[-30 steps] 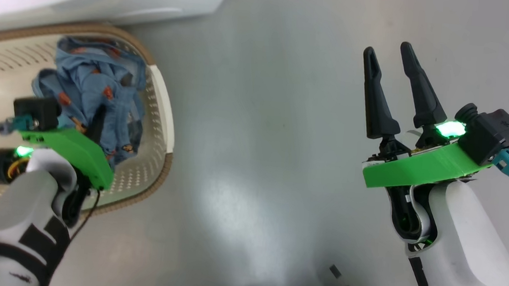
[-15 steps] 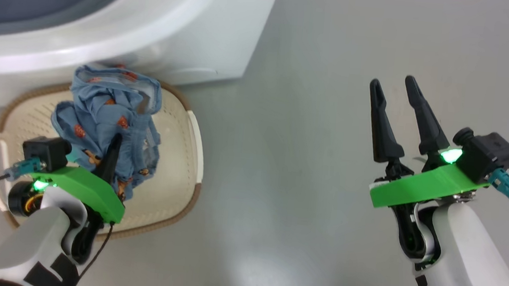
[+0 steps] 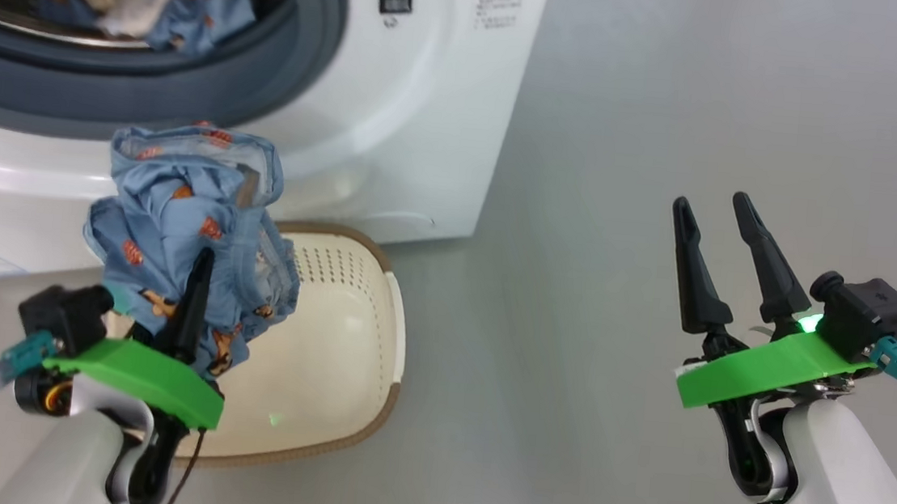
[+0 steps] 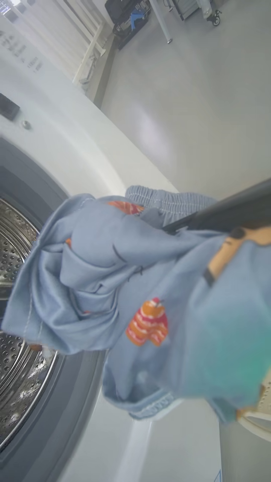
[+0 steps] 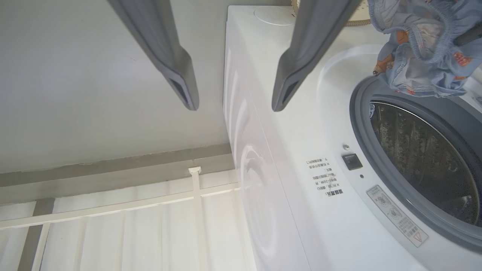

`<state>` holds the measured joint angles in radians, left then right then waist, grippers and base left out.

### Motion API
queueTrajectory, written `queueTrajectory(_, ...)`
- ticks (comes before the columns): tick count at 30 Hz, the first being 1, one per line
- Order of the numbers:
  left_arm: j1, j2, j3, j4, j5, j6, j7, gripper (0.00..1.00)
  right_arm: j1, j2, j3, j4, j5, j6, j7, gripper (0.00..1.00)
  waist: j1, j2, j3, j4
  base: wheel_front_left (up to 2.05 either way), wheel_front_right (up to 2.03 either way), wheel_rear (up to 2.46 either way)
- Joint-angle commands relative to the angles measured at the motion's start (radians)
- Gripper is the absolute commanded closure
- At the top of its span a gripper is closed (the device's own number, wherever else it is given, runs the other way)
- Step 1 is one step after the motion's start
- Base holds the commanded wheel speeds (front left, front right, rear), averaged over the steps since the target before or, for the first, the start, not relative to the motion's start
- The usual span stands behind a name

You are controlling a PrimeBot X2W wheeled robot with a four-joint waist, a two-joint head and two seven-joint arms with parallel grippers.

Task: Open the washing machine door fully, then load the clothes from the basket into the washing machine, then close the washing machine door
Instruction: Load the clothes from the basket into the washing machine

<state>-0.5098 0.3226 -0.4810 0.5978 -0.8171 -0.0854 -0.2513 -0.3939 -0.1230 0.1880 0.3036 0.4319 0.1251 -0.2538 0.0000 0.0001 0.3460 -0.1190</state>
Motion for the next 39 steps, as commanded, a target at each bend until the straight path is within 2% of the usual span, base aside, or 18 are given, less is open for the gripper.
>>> queueTrajectory(1, 0.019, 0.024, 0.045, -0.039, 0.012, 0.008, -0.01, 1.0, 0.021, -0.005, 0.012, -0.02, 0.007, 0.006, -0.008, 0.0, 0.0, -0.0001, -0.064, 0.04, 0.0, 0.0, 0.0)
queueTrajectory(9, 0.124, 0.013, 0.139, -0.212, 0.085, 0.055, -0.01, 1.0, 0.05, -0.019, 0.02, -0.019, 0.015, 0.006, -0.008, 0.0, 0.0, -0.0001, -0.13, 0.056, 0.0, 0.0, 0.0)
queueTrajectory(21, 0.225, -0.005, 0.224, -0.384, 0.19, 0.122, -0.01, 1.0, 0.079, -0.043, 0.016, -0.016, 0.012, 0.006, -0.008, 0.0, 0.0, -0.0001, -0.181, 0.066, 0.0, 0.0, 0.0)
queueTrajectory(29, 0.257, -0.011, 0.239, -0.433, 0.246, 0.148, -0.01, 1.0, 0.086, -0.051, 0.015, -0.015, 0.004, 0.006, -0.008, 0.0, 0.0, -0.0001, -0.191, 0.069, 0.0, 0.0, 0.0)
queueTrajectory(39, 0.268, -0.018, 0.244, -0.444, 0.254, 0.15, -0.01, 1.0, 0.083, -0.05, 0.019, -0.01, 0.004, 0.006, -0.008, 0.0, 0.0, -0.0001, -0.189, 0.065, 0.0, 0.0, 0.0)
